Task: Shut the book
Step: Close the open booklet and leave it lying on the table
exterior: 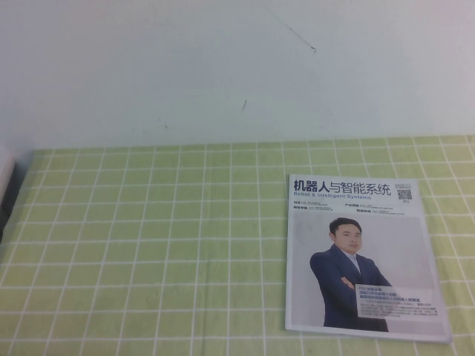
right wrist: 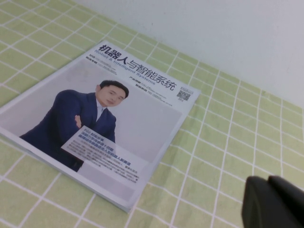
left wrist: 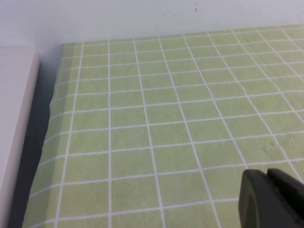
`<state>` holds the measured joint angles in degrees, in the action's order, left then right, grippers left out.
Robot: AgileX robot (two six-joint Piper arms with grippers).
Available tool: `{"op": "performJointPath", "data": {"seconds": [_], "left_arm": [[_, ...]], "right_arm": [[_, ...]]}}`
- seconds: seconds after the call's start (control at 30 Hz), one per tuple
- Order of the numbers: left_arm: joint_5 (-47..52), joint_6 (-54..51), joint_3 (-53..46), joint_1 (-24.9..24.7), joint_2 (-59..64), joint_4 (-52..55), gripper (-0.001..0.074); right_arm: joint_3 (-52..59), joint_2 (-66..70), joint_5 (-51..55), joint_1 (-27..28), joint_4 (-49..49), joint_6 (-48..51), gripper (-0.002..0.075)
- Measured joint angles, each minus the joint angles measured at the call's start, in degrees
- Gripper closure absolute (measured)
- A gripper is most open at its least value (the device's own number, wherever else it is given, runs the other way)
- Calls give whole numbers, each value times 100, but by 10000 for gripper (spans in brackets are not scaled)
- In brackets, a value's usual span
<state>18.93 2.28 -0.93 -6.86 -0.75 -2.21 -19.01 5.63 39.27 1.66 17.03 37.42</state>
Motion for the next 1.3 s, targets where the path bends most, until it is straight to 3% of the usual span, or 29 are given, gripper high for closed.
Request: {"op": "performJointPath", "data": {"seconds": [0.47,0.63,0.87,1.3], "left_arm": [[0,0,0,0,0,0,738],[0,0,0,0,0,0,738],[0,0,0,0,0,0,738],[0,0,0,0,0,0,738]], "right_arm": [[577,-594,-382,110,16,-42,729],[843,-629,-642,173,-25,-951,729],[1857,-629,-2313,173,-1894,-3298,729],[2015,-629,-1906,275,-2285,-3616,729]]}}
